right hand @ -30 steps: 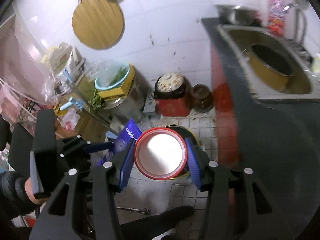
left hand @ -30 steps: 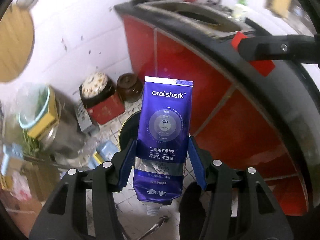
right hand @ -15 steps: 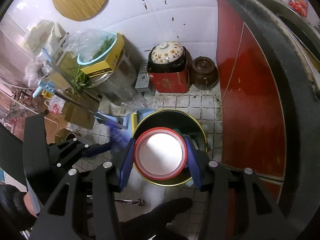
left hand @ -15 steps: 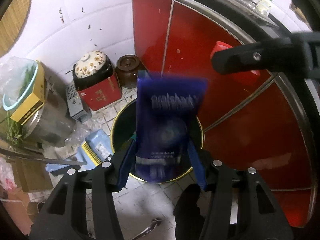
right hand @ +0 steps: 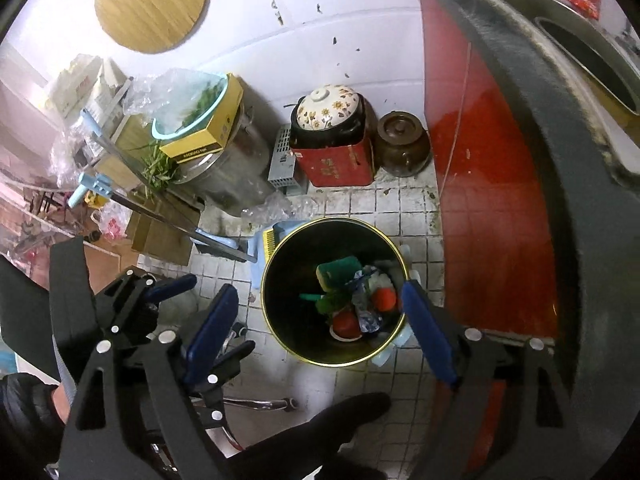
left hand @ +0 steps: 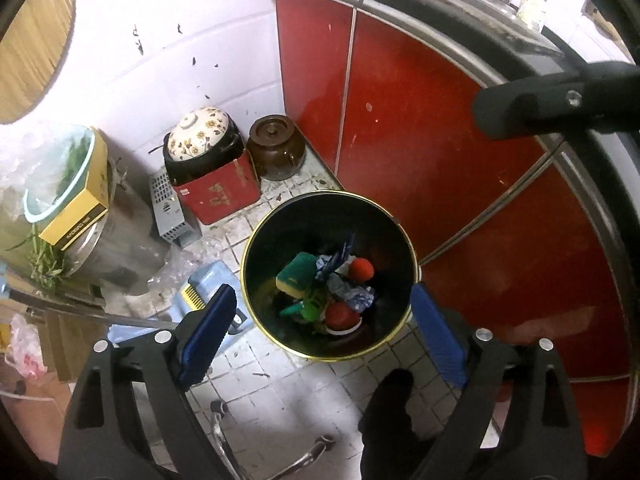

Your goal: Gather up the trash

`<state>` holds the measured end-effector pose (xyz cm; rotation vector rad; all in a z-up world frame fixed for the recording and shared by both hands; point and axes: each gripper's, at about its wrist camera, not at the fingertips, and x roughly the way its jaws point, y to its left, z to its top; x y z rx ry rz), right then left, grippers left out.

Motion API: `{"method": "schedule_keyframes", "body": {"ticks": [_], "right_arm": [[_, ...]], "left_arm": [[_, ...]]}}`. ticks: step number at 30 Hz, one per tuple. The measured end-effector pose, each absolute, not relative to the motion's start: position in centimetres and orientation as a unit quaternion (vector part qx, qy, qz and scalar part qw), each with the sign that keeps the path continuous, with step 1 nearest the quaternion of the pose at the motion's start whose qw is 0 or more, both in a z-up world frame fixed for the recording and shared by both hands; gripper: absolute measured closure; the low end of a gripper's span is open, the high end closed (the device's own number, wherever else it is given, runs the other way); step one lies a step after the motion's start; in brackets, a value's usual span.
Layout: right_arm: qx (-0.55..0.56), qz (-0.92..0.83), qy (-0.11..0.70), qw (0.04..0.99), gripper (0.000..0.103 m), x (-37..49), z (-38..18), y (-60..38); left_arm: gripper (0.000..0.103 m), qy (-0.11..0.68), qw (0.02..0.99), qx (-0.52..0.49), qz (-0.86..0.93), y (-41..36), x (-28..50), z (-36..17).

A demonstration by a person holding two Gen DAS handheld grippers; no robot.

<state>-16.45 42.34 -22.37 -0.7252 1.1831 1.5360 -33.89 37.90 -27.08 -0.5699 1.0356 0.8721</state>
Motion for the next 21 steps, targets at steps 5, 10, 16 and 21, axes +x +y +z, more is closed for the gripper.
{"method": "schedule_keyframes", "body": {"ticks": [5,10,16,21], "right_arm": [[-0.267,0.621,0.482,0.557,0.010,-13.2,-17.1,37.7],[-0.232,0.580,0.463,0.629,0.007,-8.1,-10.6,28.9],[-0.170,0.453,0.446,0.753,0.007,-1.0,-4.1,13.1],[-0.107,0.295,0.449,0.837,0.007,2.9,-1.7,-1.1]], "left_arm": [[0.007,0.459,0.753,-0.263,0.392,36.1,-32.5,-22.5],[0.007,0.459,0.788,-0.217,0.349,32.7,-27.5,-16.7],[0.007,0.437,0.856,-0.147,0.233,25.8,-16.5,-9.7],[0.007,0.439,0.886,-0.077,0.132,18.6,-7.5,-6.5]]}}
